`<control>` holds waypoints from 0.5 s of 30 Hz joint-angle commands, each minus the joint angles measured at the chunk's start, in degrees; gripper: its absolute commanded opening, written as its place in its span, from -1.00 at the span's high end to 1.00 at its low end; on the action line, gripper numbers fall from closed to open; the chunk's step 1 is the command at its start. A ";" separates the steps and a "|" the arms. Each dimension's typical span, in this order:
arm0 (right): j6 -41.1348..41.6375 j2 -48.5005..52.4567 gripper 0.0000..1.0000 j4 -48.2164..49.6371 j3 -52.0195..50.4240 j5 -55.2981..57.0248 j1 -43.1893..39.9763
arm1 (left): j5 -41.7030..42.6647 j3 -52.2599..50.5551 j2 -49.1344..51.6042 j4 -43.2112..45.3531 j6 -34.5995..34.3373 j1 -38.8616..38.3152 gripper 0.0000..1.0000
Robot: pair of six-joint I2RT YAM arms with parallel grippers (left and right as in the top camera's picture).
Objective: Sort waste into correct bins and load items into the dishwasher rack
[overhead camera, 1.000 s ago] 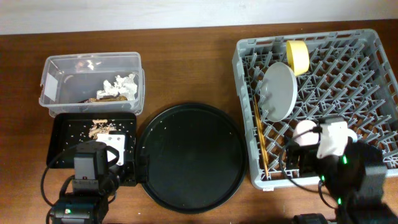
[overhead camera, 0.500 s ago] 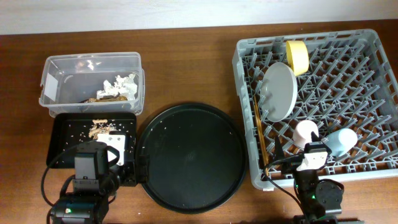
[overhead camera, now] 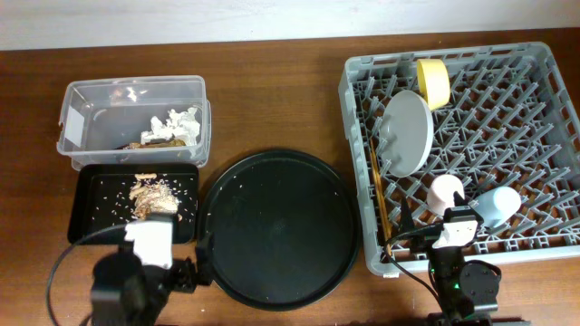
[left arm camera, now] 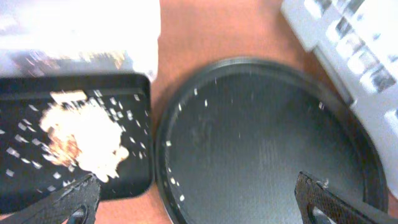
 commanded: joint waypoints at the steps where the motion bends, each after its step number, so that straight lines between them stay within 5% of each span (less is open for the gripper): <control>1: 0.04 -0.44 -0.97 -0.28 -0.31 0.70 0.26 | -5.16 -10.01 -11.23 8.24 0.70 -0.11 -0.98; 8: 0.04 -0.44 -0.97 -0.28 -0.31 0.70 0.26 | -4.92 -39.65 -24.79 56.13 1.44 -0.13 -0.98; 10: 0.04 -0.44 -0.97 -0.28 -0.31 0.70 0.26 | -5.73 -39.54 -24.79 53.35 6.75 -0.11 -0.98; 15: 0.04 -0.44 -0.97 -0.26 -0.31 0.70 0.26 | -4.85 -39.50 -24.76 47.43 6.36 -0.11 -0.98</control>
